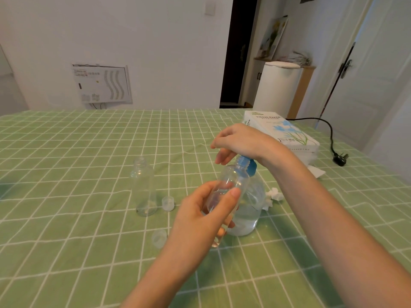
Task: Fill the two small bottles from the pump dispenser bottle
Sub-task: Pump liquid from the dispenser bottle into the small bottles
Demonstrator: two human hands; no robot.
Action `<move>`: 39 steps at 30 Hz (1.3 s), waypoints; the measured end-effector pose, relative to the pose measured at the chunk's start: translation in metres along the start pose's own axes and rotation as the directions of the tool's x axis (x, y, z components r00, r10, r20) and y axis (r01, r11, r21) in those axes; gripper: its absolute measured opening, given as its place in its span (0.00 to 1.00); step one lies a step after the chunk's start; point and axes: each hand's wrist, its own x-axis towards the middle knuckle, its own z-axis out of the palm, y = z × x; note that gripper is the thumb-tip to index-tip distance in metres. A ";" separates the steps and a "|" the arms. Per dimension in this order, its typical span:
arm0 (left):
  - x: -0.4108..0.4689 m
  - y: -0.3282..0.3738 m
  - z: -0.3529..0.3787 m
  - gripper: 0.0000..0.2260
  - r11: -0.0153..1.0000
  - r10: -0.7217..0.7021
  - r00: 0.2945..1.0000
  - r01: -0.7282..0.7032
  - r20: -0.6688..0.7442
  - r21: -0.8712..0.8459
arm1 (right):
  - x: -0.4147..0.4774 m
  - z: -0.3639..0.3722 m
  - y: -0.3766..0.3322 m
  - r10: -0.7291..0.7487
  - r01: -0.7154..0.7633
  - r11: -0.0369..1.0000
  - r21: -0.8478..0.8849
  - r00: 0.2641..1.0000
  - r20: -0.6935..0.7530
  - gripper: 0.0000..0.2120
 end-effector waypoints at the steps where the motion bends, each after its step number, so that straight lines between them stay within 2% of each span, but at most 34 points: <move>1: 0.000 0.001 0.000 0.19 1.000 0.001 1.000 -0.001 0.001 -0.001 | 0.000 -0.002 -0.001 -0.001 0.001 1.000 0.000 1.000 -0.012 0.12; 8: 0.001 0.002 0.001 0.19 1.000 0.004 1.000 -0.004 -0.001 0.008 | 0.004 -0.004 -0.006 -0.010 0.010 1.000 -0.020 1.000 -0.005 0.14; 13: 0.001 0.001 0.001 0.20 1.000 -0.003 1.000 0.003 -0.010 0.014 | 0.005 0.002 0.001 0.011 -0.011 1.000 -0.026 1.000 -0.007 0.21; 19: 0.001 0.000 0.001 0.17 1.000 -0.015 1.000 0.015 -0.020 0.013 | 0.008 0.003 0.001 0.040 -0.041 0.998 -0.038 0.999 -0.027 0.21; 25: 0.002 0.003 0.001 0.20 1.000 0.007 1.000 -0.007 -0.009 0.006 | 0.005 -0.006 -0.008 0.012 -0.014 0.999 -0.045 0.999 -0.048 0.21; 30: 0.002 0.002 0.001 0.19 1.000 0.007 1.000 -0.007 -0.013 0.012 | 0.004 -0.003 -0.007 0.010 -0.011 0.999 -0.039 1.000 -0.015 0.17; 39: 0.000 0.000 0.000 0.17 1.000 -0.002 1.000 0.002 -0.008 0.012 | 0.001 0.003 0.000 0.018 -0.017 0.999 -0.033 1.000 0.023 0.18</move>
